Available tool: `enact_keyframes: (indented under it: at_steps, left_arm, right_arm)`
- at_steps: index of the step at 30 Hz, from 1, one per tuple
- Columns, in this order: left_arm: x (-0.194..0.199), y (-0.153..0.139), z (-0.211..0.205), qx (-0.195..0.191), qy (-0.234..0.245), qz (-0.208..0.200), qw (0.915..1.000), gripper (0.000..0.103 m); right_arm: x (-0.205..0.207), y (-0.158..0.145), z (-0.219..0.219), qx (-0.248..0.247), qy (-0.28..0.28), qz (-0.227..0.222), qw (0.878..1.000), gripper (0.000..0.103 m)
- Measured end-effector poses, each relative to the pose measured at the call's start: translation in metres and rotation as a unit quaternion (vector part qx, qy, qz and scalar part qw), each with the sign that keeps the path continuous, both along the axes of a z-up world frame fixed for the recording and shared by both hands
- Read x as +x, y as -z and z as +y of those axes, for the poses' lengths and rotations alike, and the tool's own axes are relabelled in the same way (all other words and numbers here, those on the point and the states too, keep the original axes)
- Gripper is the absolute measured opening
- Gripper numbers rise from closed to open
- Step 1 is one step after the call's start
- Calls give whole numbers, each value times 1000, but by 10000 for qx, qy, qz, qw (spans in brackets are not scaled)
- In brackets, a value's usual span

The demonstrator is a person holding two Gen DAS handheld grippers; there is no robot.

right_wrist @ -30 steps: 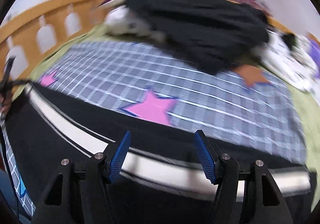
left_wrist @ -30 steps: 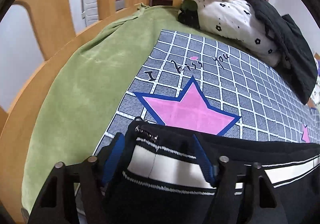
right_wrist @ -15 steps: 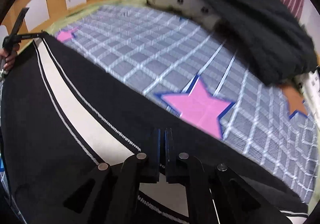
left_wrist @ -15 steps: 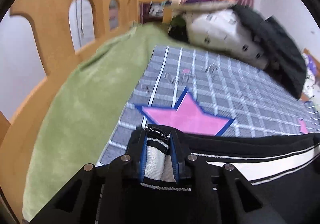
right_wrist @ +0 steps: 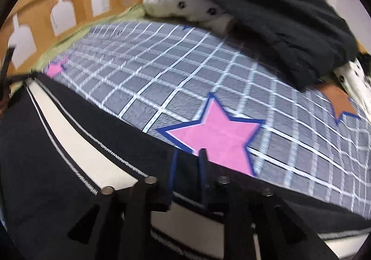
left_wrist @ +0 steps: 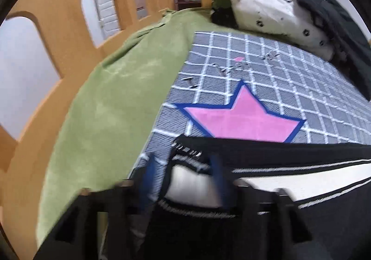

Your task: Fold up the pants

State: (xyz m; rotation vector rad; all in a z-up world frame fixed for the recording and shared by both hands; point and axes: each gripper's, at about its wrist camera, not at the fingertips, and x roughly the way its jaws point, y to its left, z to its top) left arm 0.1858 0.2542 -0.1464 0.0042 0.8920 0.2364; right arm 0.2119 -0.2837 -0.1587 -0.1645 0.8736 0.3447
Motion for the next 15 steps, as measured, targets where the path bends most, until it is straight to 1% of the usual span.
enact_keyframes:
  at_steps: [1,2,3,5,7,8,10,13,14,15]
  left_arm:
    - [-4,-1,1,3,-29,-16,10000,65]
    - [-12,-3,3,-57,-19,-76,10000,65]
    - [-19,-5,3,-161,15,-148,9998,65]
    - [-28,-9,4,-376,25,-244,9990,66]
    - [-33,-11,1,-573,54,-336,9978,66]
    - [-35,-12,-3,-619,74,-359,9974,66]
    - [-32,-12,-12,-697,130,-354,9969,66]
    - [-27,-11,-22,-718,179,-285,9969,66]
    - [-28,-12,-24,-678,184,-259,9972,66]
    - [-27,-13,-27,-612,185,-246,9976,66]
  right_arm:
    - [-6,-6,-11,36,81,-89,9999,46]
    - [-13,-13,-23,0,188,-203,9996,62]
    - [-20,-18,-37,-54,273,-306,9991,64]
    - [-28,-21,-68,-191,499,-296,9981,65]
    - [-26,-19,-95,-293,711,-61,9970,65]
    - [-23,-18,-106,-296,710,94,9970,65]
    - [-17,-16,-119,-323,599,260,9973,65]
    - [-8,-13,-123,-503,308,164,9981,65]
    - [-5,-6,-120,-552,149,296,9979,62]
    - [-5,0,-116,-591,-31,517,9969,56]
